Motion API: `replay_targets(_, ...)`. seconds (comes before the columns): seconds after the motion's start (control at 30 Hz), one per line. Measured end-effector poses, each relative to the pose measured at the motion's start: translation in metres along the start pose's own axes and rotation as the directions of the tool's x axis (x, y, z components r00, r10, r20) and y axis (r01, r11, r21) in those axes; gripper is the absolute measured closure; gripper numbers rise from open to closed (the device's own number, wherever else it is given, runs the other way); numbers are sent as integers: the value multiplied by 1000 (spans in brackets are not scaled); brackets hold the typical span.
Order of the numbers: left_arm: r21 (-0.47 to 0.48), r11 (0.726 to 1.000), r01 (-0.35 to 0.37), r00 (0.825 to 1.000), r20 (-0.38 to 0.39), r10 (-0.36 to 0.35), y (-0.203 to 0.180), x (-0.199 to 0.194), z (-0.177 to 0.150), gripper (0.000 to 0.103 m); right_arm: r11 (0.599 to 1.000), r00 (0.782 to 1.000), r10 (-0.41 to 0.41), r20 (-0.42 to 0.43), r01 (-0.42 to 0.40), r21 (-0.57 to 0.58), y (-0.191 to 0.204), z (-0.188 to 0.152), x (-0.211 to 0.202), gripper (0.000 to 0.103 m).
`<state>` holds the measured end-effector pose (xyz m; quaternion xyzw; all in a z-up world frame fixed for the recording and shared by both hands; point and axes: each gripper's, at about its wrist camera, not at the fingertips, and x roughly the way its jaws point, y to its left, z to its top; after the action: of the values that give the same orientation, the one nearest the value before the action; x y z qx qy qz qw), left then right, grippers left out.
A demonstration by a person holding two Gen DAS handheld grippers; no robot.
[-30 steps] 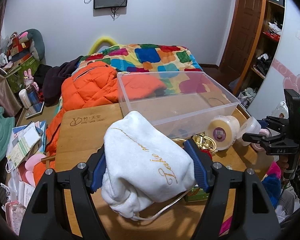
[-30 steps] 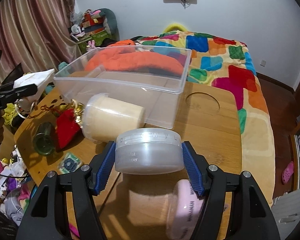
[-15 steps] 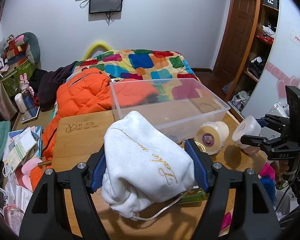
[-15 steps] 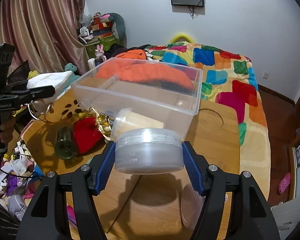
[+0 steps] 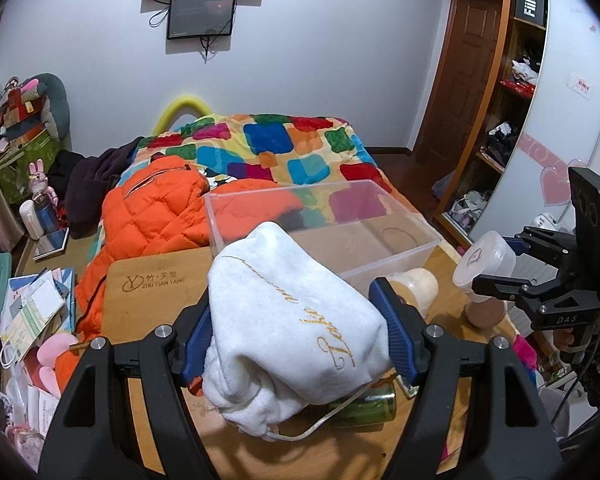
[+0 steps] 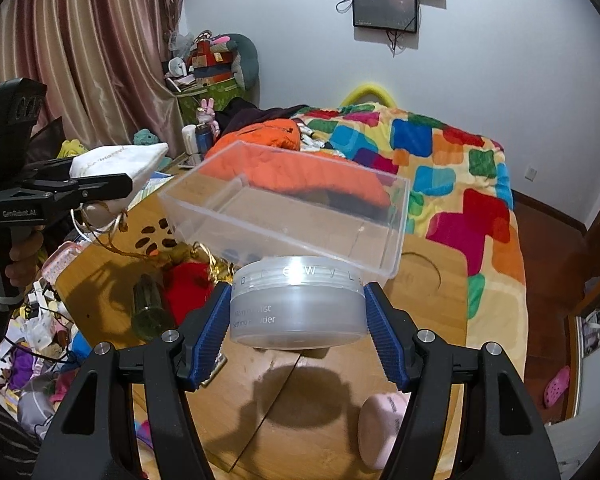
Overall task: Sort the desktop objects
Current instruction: 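Carry the pouch over the clear box and open the left tool while the right releases the jar inside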
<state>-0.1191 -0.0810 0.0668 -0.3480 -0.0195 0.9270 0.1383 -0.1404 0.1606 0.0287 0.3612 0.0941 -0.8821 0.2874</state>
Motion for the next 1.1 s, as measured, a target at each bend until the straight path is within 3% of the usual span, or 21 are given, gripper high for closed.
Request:
replay_targets(0.5, 52, 998, 23, 1000, 2, -23, -12, 13, 30, 31, 1000, 1000, -8, 5, 8, -27, -5, 35, 4, 41)
replay_targets(1.1, 101, 994, 49, 996, -73, -42, -16, 67, 50, 31, 1000, 996, -9, -92, 8, -12, -28, 69, 56, 41)
